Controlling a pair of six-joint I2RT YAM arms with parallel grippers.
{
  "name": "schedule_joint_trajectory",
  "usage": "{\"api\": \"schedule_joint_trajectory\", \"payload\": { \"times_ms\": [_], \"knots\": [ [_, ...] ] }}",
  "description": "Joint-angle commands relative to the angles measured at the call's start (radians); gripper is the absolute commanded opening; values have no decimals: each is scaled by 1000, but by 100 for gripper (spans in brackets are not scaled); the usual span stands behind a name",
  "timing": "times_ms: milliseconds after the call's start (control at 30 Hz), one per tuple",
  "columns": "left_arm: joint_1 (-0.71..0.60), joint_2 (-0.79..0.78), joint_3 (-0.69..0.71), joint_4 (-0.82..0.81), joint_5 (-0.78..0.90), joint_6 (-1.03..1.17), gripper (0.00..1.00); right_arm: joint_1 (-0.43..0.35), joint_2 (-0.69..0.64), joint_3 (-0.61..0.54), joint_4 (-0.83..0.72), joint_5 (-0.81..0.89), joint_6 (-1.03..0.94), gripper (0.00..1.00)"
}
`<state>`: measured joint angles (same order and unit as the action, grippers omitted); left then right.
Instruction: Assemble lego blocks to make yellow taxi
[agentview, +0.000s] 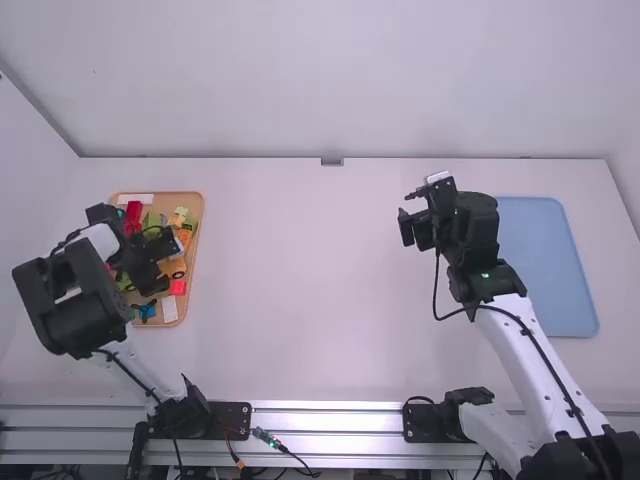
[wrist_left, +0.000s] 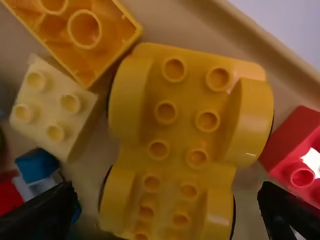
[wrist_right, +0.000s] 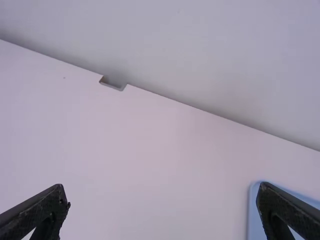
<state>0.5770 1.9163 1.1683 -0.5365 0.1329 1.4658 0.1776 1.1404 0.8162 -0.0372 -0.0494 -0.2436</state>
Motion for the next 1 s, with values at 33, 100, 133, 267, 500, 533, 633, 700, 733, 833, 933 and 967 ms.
{"api": "schedule_joint_trajectory", "payload": {
  "times_ms": [33, 100, 133, 267, 500, 533, 633, 700, 733, 833, 933, 967],
  "knots": [
    [19, 12, -4, -4, 6, -7, 97, 6, 1, 21, 0, -3, 0, 99],
    [23, 12, -4, -6, 10, -8, 96, 7, 1, 21, 0, -2, 0, 99],
    [26, 12, -4, -11, 10, -8, 95, 7, 1, 21, 0, -3, 0, 99],
    [36, 12, -5, -38, 13, -8, 90, 7, 1, 21, 0, -3, 0, 99],
    [37, 12, -12, -30, 43, 4, 85, 6, 1, 21, 0, -6, 1, 99],
    [37, 12, -12, -31, 43, 2, 83, 7, 1, 21, 0, -5, 6, 99],
    [36, 12, -18, -29, 40, 1, 69, 6, 1, 21, 0, -6, 11, 99],
    [36, 12, -23, -27, 33, 1, 68, 6, 1, 21, 0, -6, 11, 99],
    [36, 12, -25, -27, 31, 1, 68, 7, 1, 21, 0, -6, 11, 99],
    [37, 12, -29, -23, 35, 0, 57, 7, 1, 21, 0, -6, 11, 99],
    [37, 12, -28, -23, 35, 0, 50, 7, 1, 21, 0, -6, 11, 99],
    [36, 12, -27, -20, 36, -1, 52, 7, 1, 21, 0, -6, 11, 99]
  ]
}}
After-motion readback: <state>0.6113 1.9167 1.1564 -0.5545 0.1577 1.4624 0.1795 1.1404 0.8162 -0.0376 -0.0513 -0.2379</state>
